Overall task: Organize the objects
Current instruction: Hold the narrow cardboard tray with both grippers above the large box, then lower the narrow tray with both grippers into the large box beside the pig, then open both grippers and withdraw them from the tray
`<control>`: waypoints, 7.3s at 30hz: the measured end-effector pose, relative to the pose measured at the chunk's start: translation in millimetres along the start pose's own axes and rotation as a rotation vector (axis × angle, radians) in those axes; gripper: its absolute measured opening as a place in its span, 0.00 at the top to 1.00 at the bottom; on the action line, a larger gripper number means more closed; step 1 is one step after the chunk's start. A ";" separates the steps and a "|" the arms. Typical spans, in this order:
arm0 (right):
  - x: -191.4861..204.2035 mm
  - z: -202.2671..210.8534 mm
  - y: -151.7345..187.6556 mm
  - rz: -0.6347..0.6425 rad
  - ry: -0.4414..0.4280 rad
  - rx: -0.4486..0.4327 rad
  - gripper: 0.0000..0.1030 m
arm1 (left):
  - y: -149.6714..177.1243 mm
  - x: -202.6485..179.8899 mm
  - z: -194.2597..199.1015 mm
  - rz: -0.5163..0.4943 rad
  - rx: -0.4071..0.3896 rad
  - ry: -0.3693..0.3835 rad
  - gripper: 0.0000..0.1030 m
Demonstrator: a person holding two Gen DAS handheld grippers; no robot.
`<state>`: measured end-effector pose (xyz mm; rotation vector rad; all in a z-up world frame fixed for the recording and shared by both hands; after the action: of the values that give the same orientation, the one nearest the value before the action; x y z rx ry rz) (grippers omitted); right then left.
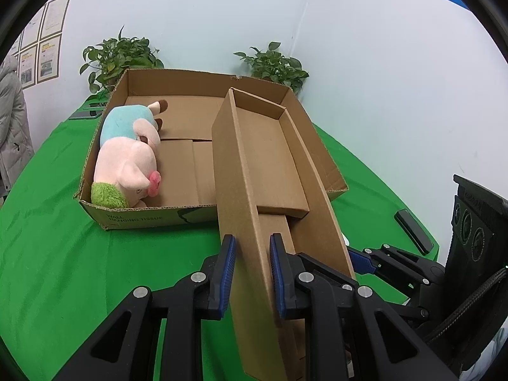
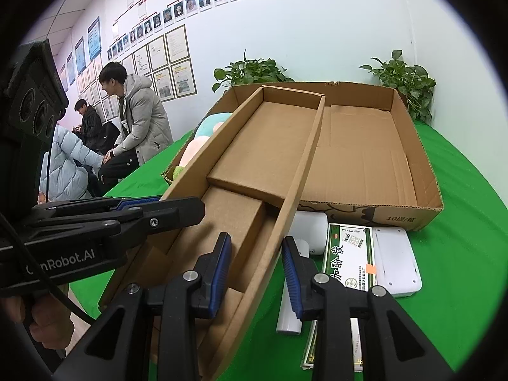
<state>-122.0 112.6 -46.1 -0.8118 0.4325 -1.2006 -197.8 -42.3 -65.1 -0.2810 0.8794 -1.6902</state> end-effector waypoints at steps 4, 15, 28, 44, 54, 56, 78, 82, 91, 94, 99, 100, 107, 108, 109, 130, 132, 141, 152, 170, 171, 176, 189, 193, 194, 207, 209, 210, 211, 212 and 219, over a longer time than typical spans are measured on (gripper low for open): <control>1.2 -0.2 -0.1 -0.001 -0.007 -0.003 0.70 | 0.3 1.1 2.3 0.007 -0.006 -0.006 0.82; 2.4 -1.1 2.5 -0.004 -0.009 0.005 0.69 | 3.7 3.9 -0.1 0.020 0.000 -0.003 0.82; 5.3 -3.6 0.8 0.001 -0.018 0.005 0.70 | 2.3 6.5 2.2 0.024 -0.005 -0.012 0.82; 1.2 -8.1 -0.2 -0.003 -0.035 0.011 0.70 | 0.8 7.8 0.5 0.027 0.000 -0.019 0.82; 1.8 -11.0 0.4 -0.007 -0.040 0.016 0.70 | 0.7 8.6 -1.6 0.025 0.003 -0.021 0.82; 1.4 -11.2 0.7 -0.007 -0.040 0.014 0.70 | 0.4 8.9 -1.9 0.025 0.003 -0.021 0.82; 1.8 -13.6 2.9 -0.009 -0.045 0.021 0.69 | -0.2 11.1 -5.4 0.028 0.008 -0.023 0.82; 1.8 -14.8 3.9 -0.007 -0.045 0.020 0.70 | -0.4 11.2 -5.6 0.027 0.007 -0.023 0.82; 1.5 -15.6 6.2 -0.006 -0.047 0.023 0.70 | -0.3 11.8 -6.4 0.031 0.008 -0.023 0.82; 1.8 -15.3 7.0 -0.008 -0.048 0.024 0.70 | -0.3 11.9 -6.3 0.030 0.007 -0.022 0.82; 2.1 -15.6 6.9 -0.006 -0.048 0.026 0.70 | 0.4 12.4 -7.3 0.032 0.008 -0.023 0.82; 2.4 -15.0 6.6 -0.005 -0.048 0.026 0.70 | 0.4 12.4 -7.3 0.032 0.008 -0.024 0.82; 2.8 -14.0 6.6 -0.006 -0.048 0.026 0.70 | 0.6 12.5 -8.2 0.029 0.007 -0.025 0.82; 3.5 -13.4 7.3 -0.006 -0.048 0.026 0.70 | 0.3 12.2 -8.2 0.030 0.008 -0.025 0.83; 2.7 -13.9 6.5 -0.006 -0.049 0.026 0.70 | 0.3 12.2 -8.2 0.031 0.008 -0.024 0.82; -5.0 -13.1 -6.0 -0.017 -0.039 0.012 0.70 | -16.6 5.6 -13.0 0.002 0.001 -0.030 0.83; -5.5 -13.4 -10.2 -0.013 -0.033 0.009 0.70 | -21.5 5.7 -11.3 -0.007 -0.005 -0.026 0.83; -13.8 -22.1 -37.2 0.003 -0.003 -0.007 0.70 | -55.9 10.2 -20.4 -0.047 -0.027 -0.017 0.84; -28.5 -55.4 -87.7 0.005 -0.030 0.006 0.72 | -118.4 34.1 -42.4 -0.046 -0.047 -0.072 0.84; -47.1 -159.9 -129.1 -0.063 -0.088 0.158 0.85 | -147.9 114.5 -129.4 0.061 0.075 -0.170 0.86; -46.4 -162.6 -130.4 -0.062 -0.078 0.158 0.84 | -148.0 116.1 -133.8 0.052 0.081 -0.183 0.86; -51.5 -188.1 -124.3 -0.089 -0.073 0.211 0.88 | -143.0 127.9 -154.6 0.061 0.106 -0.197 0.86; -52.0 -198.1 -112.5 -0.114 -0.089 0.243 0.87 | -123.0 113.8 -103.5 0.052 0.000 -0.238 0.62; -49.6 -191.3 -108.0 -0.129 -0.075 0.236 0.84 | -119.2 112.1 -80.5 0.037 -0.033 -0.280 0.61; -48.7 -188.9 -107.4 -0.131 -0.070 0.234 0.83 | -118.8 114.3 -76.0 0.041 -0.037 -0.282 0.61; -39.9 -107.8 -91.1 -0.070 0.065 0.121 0.33 | -104.4 98.1 -6.8 0.024 -0.204 -0.368 0.27; -41.8 -94.5 -86.4 -0.053 0.089 0.096 0.27 | -101.6 90.3 2.0 0.013 -0.222 -0.380 0.23; -41.8 -87.8 -83.3 -0.051 0.096 0.089 0.24 | -99.6 86.1 7.4 0.007 -0.231 -0.385 0.21; -42.6 -78.7 -78.7 -0.057 0.102 0.078 0.23 | -97.8 81.6 13.0 0.001 -0.242 -0.394 0.19; -42.0 -73.5 -77.4 -0.052 0.117 0.064 0.22 | -96.0 77.9 19.4 -0.002 -0.253 -0.401 0.13; -48.9 -29.0 -65.7 -0.018 0.191 0.014 0.01 | -84.3 44.3 50.5 -0.004 -0.308 -0.398 0.01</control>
<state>-200.6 140.1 -21.4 -0.6926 0.5734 -1.3021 -243.4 -97.5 15.4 -0.7989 0.8320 -1.4283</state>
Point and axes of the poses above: each gripper's, at about its wrist camera, not at the fingertips, and z roughly against the way its jaws point, x to its left, y to its underside, the point moved 5 cm from there along -z, roughly the way its jaws point, and after that the axes turned 7 degrees about x, right-handed, at the moved point
